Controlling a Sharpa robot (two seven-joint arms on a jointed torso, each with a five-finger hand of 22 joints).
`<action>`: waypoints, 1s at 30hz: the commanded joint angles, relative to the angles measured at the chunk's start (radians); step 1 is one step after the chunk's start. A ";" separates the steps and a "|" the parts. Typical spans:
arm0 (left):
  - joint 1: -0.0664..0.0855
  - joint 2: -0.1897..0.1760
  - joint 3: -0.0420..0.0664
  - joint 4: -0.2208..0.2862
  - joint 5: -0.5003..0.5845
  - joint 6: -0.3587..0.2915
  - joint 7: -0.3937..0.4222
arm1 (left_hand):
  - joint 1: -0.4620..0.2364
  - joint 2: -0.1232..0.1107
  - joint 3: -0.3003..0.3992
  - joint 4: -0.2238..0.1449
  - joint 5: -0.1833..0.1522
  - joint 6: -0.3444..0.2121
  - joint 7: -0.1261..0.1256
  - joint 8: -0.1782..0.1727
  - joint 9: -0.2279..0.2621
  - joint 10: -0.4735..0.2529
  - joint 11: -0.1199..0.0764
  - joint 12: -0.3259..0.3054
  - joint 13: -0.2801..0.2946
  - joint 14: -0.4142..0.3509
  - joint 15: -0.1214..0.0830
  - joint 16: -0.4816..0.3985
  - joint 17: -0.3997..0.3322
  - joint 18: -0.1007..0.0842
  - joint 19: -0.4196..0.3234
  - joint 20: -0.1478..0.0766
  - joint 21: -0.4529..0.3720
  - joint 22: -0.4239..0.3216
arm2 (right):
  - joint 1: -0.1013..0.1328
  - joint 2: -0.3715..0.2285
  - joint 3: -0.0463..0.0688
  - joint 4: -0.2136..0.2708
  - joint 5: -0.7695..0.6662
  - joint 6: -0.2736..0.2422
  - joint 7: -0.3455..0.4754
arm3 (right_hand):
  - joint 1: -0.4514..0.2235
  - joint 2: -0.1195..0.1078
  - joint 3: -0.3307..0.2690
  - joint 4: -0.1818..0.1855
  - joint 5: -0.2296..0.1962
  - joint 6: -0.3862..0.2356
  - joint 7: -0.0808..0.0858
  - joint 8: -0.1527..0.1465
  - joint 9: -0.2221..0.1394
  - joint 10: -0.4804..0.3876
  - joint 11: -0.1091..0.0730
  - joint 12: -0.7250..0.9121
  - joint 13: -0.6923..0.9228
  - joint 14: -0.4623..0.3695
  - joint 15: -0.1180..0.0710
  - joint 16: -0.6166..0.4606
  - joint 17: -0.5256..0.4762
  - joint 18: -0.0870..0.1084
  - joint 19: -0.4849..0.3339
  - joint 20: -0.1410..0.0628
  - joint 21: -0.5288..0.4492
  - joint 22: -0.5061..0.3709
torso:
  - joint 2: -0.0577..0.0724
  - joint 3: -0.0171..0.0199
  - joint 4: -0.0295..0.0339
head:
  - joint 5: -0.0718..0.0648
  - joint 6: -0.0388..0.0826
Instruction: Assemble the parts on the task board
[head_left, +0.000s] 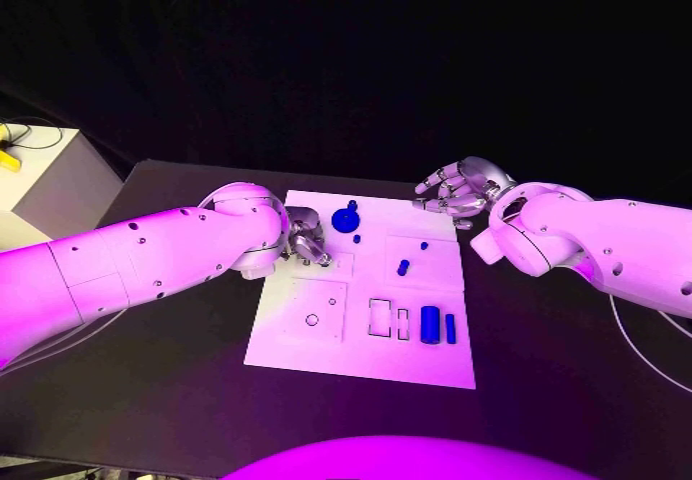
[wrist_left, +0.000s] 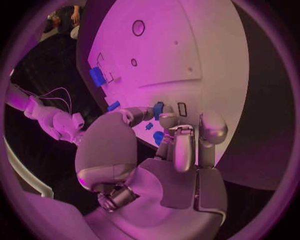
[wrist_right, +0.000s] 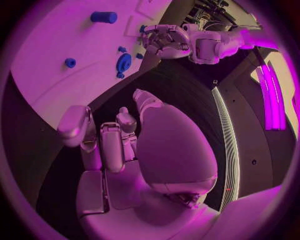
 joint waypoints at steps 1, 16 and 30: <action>-0.003 0.004 -0.001 -0.002 -0.008 0.025 -0.002 | -0.002 0.009 0.213 -0.215 0.003 0.029 -0.019 0.004 0.113 0.000 -0.002 -0.005 -0.001 0.084 -0.006 0.003 0.195 -0.010 0.008 -0.002 0.004 0.001 | -0.001 0.000 0.000 0.001 -0.009 0.016 0.008 | -0.012 0.000 0.005 0.000 0.004 -0.009 0.001 0.004 0.001 -0.006 -0.003 -0.004 -0.001 0.008 0.007 -0.003 -0.001 0.017 -0.006 -0.001 -0.007 -0.001 | 0.000 0.0003 0.0006 | -0.001 -0.003; -0.008 0.015 -0.003 -0.010 -0.009 0.050 -0.003 | -0.008 0.009 0.212 -0.215 0.002 0.034 -0.021 0.005 0.115 0.008 -0.004 -0.005 -0.001 0.087 -0.007 0.006 0.204 -0.011 0.011 -0.003 0.006 0.006 | -0.001 0.001 0.000 0.002 -0.009 0.019 0.008 | -0.014 0.000 0.006 0.000 0.004 -0.008 0.001 0.005 0.001 -0.005 -0.003 -0.003 -0.001 0.007 0.007 -0.004 -0.001 0.017 -0.006 -0.001 -0.007 -0.001 | -0.001 0.0006 -0.0005 | -0.001 -0.012; -0.009 0.020 -0.006 -0.019 -0.009 0.052 -0.003 | -0.026 0.017 0.175 -0.205 -0.008 0.058 -0.034 0.009 0.125 0.044 -0.014 0.003 0.015 0.089 -0.013 0.007 0.209 -0.014 0.021 -0.009 0.007 0.016 | -0.001 0.001 0.000 0.003 -0.006 0.019 0.009 | -0.018 0.001 0.007 0.001 0.003 -0.008 0.001 0.006 0.001 -0.005 -0.003 -0.004 -0.004 0.007 0.007 -0.005 -0.002 0.017 -0.006 -0.001 -0.009 -0.002 | -0.002 0.0004 0.0008 | 0.000 -0.016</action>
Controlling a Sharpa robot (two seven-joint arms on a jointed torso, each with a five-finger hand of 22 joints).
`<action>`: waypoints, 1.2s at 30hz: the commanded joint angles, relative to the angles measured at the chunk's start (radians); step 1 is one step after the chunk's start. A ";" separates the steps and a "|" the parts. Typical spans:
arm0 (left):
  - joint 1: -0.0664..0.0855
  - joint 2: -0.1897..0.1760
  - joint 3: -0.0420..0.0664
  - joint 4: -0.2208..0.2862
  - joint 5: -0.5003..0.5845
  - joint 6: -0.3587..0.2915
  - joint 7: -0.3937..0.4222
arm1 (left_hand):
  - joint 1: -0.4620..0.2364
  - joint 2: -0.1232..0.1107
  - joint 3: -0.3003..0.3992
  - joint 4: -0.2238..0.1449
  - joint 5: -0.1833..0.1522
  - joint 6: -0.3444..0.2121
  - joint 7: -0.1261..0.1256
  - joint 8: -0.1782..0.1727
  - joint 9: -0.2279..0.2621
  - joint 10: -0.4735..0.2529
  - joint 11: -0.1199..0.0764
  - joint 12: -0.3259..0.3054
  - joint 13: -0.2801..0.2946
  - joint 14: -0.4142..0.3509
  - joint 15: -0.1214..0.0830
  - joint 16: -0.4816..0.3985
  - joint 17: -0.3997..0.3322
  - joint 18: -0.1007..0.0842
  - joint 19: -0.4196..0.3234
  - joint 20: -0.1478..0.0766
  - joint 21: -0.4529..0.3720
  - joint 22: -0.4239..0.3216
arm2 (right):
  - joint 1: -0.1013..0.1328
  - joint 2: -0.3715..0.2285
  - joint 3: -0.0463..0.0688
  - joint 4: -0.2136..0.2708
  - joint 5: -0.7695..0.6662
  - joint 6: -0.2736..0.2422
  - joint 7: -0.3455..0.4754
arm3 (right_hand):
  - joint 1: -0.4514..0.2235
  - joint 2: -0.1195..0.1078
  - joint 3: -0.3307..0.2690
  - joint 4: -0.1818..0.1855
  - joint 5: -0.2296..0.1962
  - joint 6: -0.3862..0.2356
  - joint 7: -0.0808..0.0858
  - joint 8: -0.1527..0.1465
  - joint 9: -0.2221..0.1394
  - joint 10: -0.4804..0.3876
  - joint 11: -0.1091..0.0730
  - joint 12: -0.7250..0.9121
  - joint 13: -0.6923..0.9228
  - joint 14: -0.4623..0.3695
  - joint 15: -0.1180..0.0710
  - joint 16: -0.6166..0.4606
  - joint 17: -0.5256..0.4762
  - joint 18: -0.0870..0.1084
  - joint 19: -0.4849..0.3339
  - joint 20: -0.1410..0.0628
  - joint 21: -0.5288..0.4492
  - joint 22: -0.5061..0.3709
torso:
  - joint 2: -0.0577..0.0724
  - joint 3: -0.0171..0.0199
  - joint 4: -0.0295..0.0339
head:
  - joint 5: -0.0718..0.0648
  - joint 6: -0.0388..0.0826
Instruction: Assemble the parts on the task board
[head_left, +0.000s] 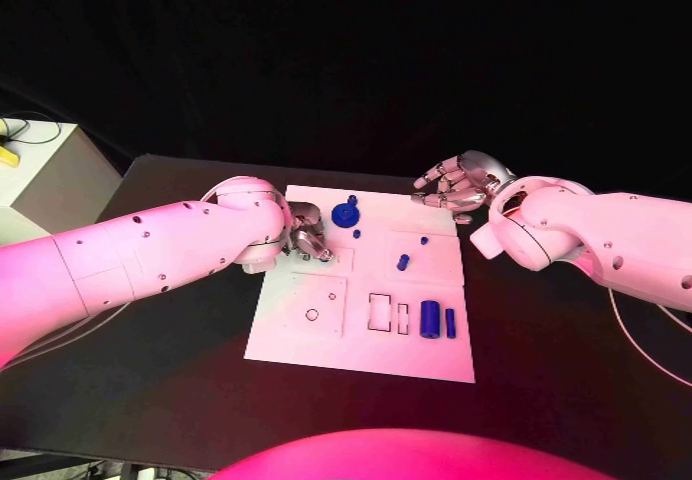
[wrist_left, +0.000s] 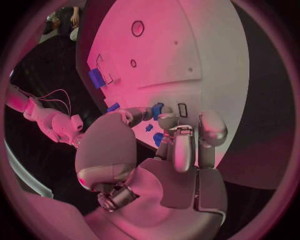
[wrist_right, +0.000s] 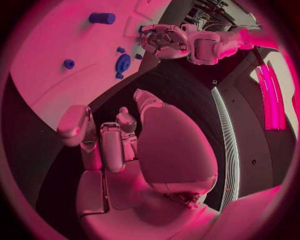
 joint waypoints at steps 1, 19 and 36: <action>-0.007 0.004 -0.005 -0.003 0.000 0.030 -0.003 | -0.007 0.005 0.187 -0.192 -0.002 0.034 -0.028 0.007 0.002 0.006 -0.001 0.004 0.005 0.089 -0.006 0.003 0.209 -0.014 0.006 -0.002 0.004 0.001 | -0.001 0.000 0.000 0.002 -0.006 0.016 0.009 | -0.009 0.003 0.007 0.001 0.003 -0.008 0.001 0.006 0.001 -0.005 -0.003 -0.004 -0.001 0.007 0.007 -0.005 -0.001 0.017 -0.006 -0.001 -0.005 -0.001 | 0.000 -0.0003 -0.0001 | 0.001 0.000; -0.013 0.018 -0.007 -0.021 0.000 0.027 -0.003 | -0.027 0.020 0.093 -0.153 -0.018 0.049 -0.039 -0.001 0.012 0.014 -0.008 0.004 0.002 0.089 -0.013 0.002 0.210 -0.015 0.011 -0.009 -0.003 0.000 | -0.001 0.001 0.000 0.002 -0.005 0.018 0.010 | -0.012 0.003 0.008 0.002 0.003 -0.008 0.001 0.007 0.001 -0.004 -0.003 -0.004 -0.002 0.007 0.007 -0.004 0.000 0.017 -0.006 -0.001 -0.005 -0.001 | 0.001 0.0001 -0.0004 | -0.001 -0.003; -0.014 0.018 -0.007 -0.027 -0.013 0.043 -0.005 | -0.035 0.014 -0.094 -0.077 -0.026 0.064 -0.044 -0.024 0.019 0.002 -0.011 0.007 -0.001 0.088 -0.015 -0.001 0.205 -0.015 0.015 -0.012 -0.011 -0.004 | -0.002 0.000 0.000 0.002 -0.003 0.019 0.010 | -0.016 0.004 0.009 0.002 0.002 -0.009 0.001 0.008 0.001 -0.004 -0.003 -0.004 -0.004 0.007 0.007 -0.005 -0.001 0.017 -0.006 -0.002 -0.008 -0.003 | 0.000 0.0001 0.0003 | -0.003 -0.008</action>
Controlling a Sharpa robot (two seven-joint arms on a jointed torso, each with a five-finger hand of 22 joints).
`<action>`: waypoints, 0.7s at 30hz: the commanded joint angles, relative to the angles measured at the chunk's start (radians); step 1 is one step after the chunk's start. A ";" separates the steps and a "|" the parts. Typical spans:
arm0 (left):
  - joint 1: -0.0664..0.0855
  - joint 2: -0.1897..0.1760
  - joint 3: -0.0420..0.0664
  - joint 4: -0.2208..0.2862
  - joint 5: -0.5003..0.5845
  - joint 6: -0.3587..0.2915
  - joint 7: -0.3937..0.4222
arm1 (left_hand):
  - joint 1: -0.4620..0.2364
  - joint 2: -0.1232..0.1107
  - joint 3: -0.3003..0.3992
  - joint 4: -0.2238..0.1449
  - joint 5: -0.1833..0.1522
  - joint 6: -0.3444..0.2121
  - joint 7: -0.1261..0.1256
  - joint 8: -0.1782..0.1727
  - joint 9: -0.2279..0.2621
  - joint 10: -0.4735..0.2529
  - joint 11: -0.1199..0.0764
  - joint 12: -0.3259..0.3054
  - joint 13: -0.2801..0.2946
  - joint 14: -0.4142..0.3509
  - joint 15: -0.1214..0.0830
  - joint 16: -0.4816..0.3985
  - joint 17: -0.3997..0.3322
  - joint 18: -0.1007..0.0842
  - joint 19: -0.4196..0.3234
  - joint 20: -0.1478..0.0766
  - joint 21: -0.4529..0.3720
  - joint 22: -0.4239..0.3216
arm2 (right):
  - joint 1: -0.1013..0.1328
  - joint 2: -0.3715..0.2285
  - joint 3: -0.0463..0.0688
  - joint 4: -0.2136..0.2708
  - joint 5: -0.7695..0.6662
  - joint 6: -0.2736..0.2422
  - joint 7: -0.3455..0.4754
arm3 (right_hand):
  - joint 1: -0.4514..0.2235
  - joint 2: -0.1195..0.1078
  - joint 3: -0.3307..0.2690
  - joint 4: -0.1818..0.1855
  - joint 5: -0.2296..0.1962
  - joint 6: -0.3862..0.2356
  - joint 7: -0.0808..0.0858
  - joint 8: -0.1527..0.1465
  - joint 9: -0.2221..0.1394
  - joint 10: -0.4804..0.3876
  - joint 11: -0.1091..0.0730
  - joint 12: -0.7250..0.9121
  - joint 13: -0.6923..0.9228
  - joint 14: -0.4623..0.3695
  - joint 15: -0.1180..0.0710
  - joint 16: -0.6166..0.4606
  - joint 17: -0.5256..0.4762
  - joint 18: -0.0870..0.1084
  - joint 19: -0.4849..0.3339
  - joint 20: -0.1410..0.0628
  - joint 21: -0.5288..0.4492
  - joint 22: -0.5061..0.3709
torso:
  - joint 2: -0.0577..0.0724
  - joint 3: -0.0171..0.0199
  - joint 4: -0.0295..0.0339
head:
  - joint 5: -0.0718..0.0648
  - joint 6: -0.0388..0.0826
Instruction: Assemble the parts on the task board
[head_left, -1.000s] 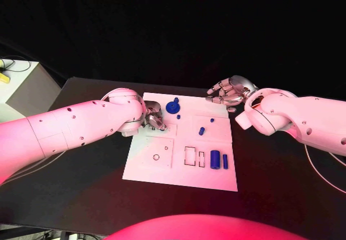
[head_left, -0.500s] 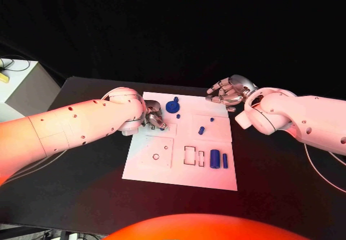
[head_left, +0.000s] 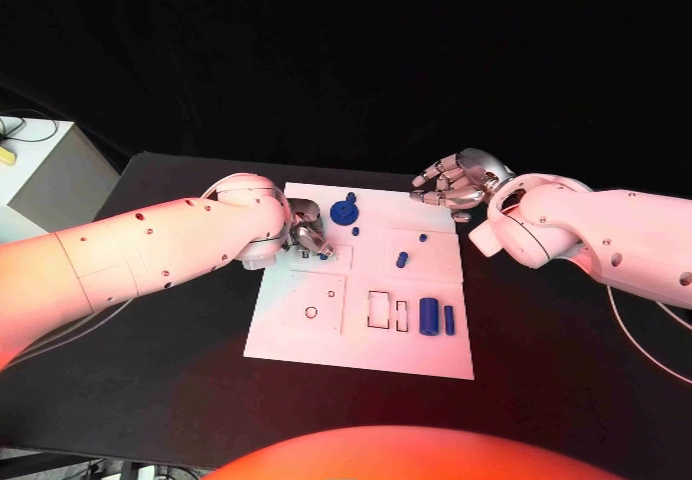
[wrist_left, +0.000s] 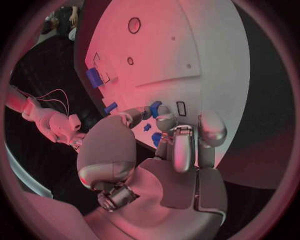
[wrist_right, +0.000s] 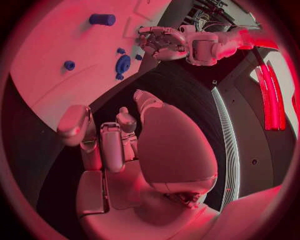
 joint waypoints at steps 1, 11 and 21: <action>-0.012 0.002 -0.008 -0.001 -0.006 0.042 -0.005 | 0.000 -0.009 -0.021 0.011 -0.005 0.004 -0.003 -0.005 0.001 -0.005 0.000 0.003 -0.001 0.088 -0.009 -0.001 0.206 -0.015 0.004 -0.001 -0.007 -0.001 | -0.001 0.000 0.000 0.002 -0.004 0.015 0.010 | -0.012 0.000 0.006 0.000 0.002 -0.007 -0.001 0.004 0.001 -0.004 -0.003 -0.004 -0.001 0.007 0.007 -0.005 -0.002 0.017 -0.006 -0.002 -0.005 -0.002 | -0.001 -0.0004 0.0013 | 0.000 -0.001; -0.012 -0.002 -0.008 0.001 -0.018 0.042 -0.006 | 0.009 -0.022 -0.129 0.059 -0.009 0.011 -0.002 -0.016 0.005 -0.010 0.001 0.005 -0.003 0.087 -0.008 -0.002 0.204 -0.015 0.005 -0.001 -0.011 -0.003 | -0.001 -0.001 0.000 0.002 -0.004 0.013 0.011 | -0.014 0.000 0.006 0.000 0.002 -0.007 -0.001 0.004 0.001 -0.005 -0.003 -0.005 -0.003 0.006 0.007 -0.007 -0.004 0.017 -0.006 -0.002 -0.007 -0.003 | -0.001 -0.0007 0.0007 | -0.001 0.000; -0.012 -0.009 -0.008 0.004 -0.040 0.026 -0.005 | 0.033 -0.023 -0.232 0.143 -0.104 0.013 0.001 -0.028 0.011 -0.018 0.004 0.005 -0.009 0.086 -0.006 -0.005 0.199 -0.014 0.003 0.001 -0.016 -0.009 | -0.002 -0.002 0.000 0.002 -0.004 0.011 0.011 | -0.015 0.000 0.007 0.000 0.001 -0.008 -0.001 0.004 0.001 -0.007 -0.003 -0.006 -0.005 0.005 0.007 -0.010 -0.008 0.018 -0.007 -0.002 -0.010 -0.005 | -0.001 -0.0016 0.0006 | -0.002 0.001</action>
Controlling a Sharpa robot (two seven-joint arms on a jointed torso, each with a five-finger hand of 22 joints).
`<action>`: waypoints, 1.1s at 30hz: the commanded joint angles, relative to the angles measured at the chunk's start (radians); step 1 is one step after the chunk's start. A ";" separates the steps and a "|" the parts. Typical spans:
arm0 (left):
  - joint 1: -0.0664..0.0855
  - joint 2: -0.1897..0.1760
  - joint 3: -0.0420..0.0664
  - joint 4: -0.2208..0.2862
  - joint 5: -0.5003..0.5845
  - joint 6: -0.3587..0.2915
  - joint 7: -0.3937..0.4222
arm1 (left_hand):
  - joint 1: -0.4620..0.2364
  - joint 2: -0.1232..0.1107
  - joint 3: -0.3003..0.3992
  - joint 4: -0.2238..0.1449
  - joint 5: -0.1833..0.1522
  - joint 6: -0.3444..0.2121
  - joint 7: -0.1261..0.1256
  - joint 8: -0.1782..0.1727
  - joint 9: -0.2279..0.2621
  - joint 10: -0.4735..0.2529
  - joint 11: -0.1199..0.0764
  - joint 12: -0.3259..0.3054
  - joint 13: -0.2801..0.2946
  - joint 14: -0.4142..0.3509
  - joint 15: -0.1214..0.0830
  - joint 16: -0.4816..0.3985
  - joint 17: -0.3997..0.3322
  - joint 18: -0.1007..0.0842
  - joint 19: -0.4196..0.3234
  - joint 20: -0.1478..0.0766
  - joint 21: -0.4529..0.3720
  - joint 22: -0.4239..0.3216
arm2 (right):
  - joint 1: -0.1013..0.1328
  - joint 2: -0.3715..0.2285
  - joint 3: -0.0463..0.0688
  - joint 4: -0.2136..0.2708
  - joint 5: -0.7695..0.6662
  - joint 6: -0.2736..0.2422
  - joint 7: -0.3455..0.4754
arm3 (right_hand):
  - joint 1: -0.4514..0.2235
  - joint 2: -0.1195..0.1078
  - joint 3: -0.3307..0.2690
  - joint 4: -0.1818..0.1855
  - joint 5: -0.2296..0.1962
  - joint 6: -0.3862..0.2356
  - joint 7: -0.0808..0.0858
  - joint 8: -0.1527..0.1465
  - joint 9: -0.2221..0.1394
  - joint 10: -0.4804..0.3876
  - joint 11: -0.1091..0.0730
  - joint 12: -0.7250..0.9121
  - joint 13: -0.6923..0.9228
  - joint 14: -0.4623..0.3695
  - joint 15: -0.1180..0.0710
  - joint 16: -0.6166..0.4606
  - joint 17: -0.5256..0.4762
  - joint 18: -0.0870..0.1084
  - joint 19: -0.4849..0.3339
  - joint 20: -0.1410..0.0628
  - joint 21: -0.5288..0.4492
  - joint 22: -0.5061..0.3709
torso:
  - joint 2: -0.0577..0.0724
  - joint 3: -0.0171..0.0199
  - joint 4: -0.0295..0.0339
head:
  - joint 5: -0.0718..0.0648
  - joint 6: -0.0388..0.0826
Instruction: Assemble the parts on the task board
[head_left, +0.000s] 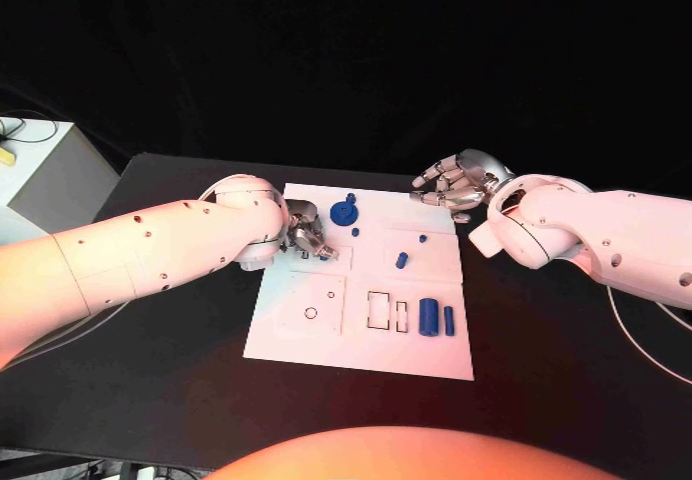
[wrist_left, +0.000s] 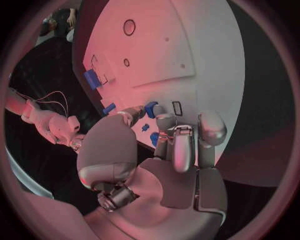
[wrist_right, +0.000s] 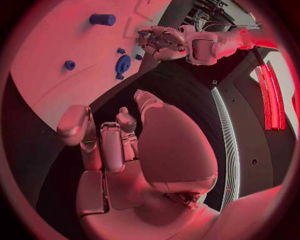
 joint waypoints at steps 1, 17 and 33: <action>-0.010 -0.003 -0.007 0.002 -0.017 0.027 -0.008 | 0.011 0.000 -0.015 0.010 -0.015 0.000 0.010 -0.008 0.001 -0.003 0.004 0.006 0.000 0.086 -0.006 -0.005 0.200 -0.014 0.002 0.001 -0.005 -0.002 | -0.001 -0.001 0.000 0.002 -0.004 0.010 0.011 | -0.007 0.000 0.007 0.000 0.002 -0.008 -0.001 0.004 0.001 -0.007 -0.003 -0.006 -0.001 0.005 0.007 -0.006 -0.001 0.018 -0.007 -0.002 -0.006 -0.001 | 0.000 -0.0005 0.0000 | -0.001 0.000; -0.010 -0.029 -0.003 0.027 -0.021 0.013 -0.010 | -0.002 0.001 -0.066 0.041 -0.048 0.003 0.013 -0.013 0.005 -0.004 0.006 0.008 -0.001 0.086 -0.004 -0.005 0.201 -0.014 0.003 0.003 -0.005 0.000 | -0.003 -0.004 0.000 0.002 -0.004 0.007 0.012 | -0.009 0.000 0.007 -0.001 0.001 -0.010 -0.001 0.004 0.000 -0.008 -0.003 -0.007 -0.003 0.004 0.007 -0.007 -0.003 0.019 -0.008 -0.002 -0.009 -0.003 | -0.001 -0.0006 0.0010 | -0.001 0.003; -0.009 -0.056 0.010 0.068 0.024 -0.009 -0.007 | -0.018 0.032 -0.200 0.043 -0.246 -0.001 0.014 -0.022 0.019 -0.014 0.009 0.009 -0.012 0.084 -0.001 -0.010 0.192 -0.011 -0.007 0.006 -0.014 -0.012 | -0.010 -0.002 0.000 0.001 -0.001 -0.018 0.028 | -0.008 -0.001 0.010 -0.004 0.003 -0.015 -0.001 0.003 0.000 -0.012 -0.002 -0.010 -0.009 0.002 0.007 -0.010 -0.006 0.020 -0.010 -0.001 -0.017 -0.008 | -0.002 -0.0002 0.0007 | 0.001 0.012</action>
